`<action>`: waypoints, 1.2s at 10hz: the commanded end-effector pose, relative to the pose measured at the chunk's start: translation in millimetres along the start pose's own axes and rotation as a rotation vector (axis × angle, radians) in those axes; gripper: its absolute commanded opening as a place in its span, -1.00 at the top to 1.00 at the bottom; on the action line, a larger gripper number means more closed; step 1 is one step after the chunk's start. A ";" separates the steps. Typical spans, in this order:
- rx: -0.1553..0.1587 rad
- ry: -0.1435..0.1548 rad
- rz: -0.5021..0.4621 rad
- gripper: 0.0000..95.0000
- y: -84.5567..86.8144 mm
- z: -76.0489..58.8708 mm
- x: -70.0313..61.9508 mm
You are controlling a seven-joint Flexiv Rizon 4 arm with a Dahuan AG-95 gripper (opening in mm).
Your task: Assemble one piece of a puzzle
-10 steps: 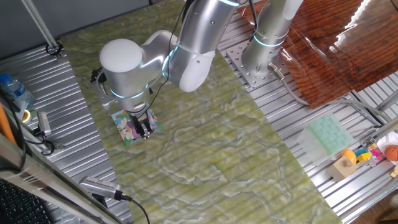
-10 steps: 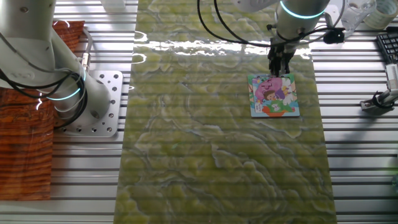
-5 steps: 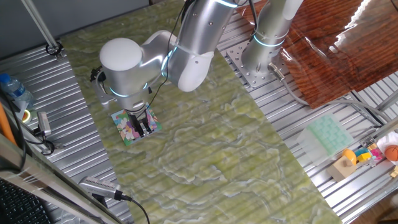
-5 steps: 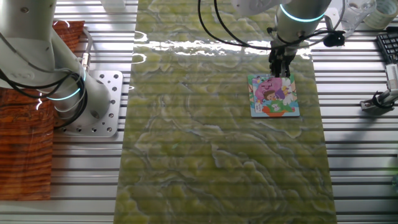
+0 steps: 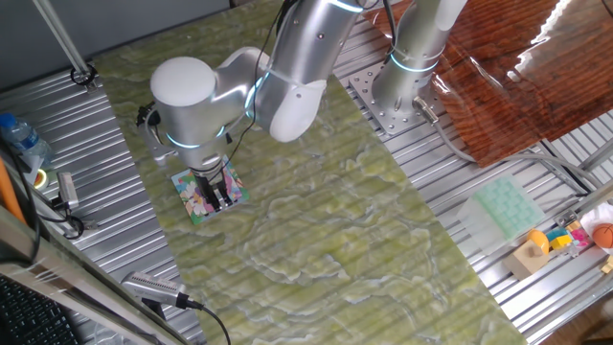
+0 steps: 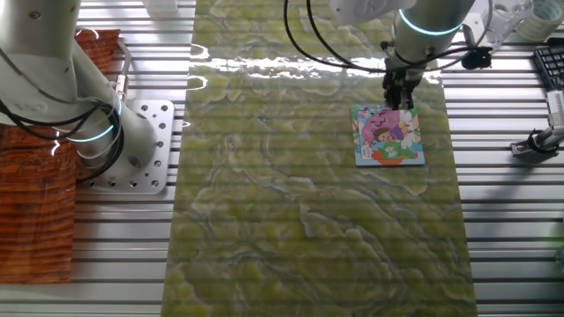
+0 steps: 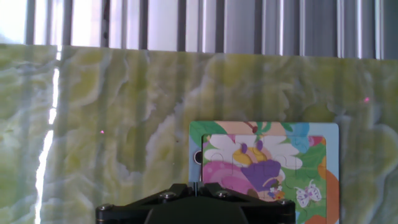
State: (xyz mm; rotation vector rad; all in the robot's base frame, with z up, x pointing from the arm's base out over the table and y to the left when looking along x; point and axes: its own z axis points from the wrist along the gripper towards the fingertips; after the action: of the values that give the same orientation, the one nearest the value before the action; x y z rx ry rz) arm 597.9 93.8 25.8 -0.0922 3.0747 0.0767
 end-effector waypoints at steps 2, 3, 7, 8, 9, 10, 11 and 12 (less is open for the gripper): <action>0.004 -0.010 0.006 0.20 -1.2 1.4 0.8; 0.004 -0.011 0.005 0.20 -0.8 1.6 0.9; -0.013 -0.024 0.013 0.20 3.4 2.5 1.6; -0.015 -0.027 0.014 0.20 4.8 2.9 1.9; -0.017 -0.028 0.014 0.20 5.4 3.0 2.0; -0.018 -0.031 0.015 0.20 6.6 3.3 1.9; -0.019 -0.036 0.015 0.20 7.5 4.4 0.9; -0.022 -0.039 0.019 0.20 9.5 5.0 -0.3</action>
State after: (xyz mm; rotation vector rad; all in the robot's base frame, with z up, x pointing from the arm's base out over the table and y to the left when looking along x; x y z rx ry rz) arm 598.0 105.5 21.0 -0.0570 3.0360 0.1149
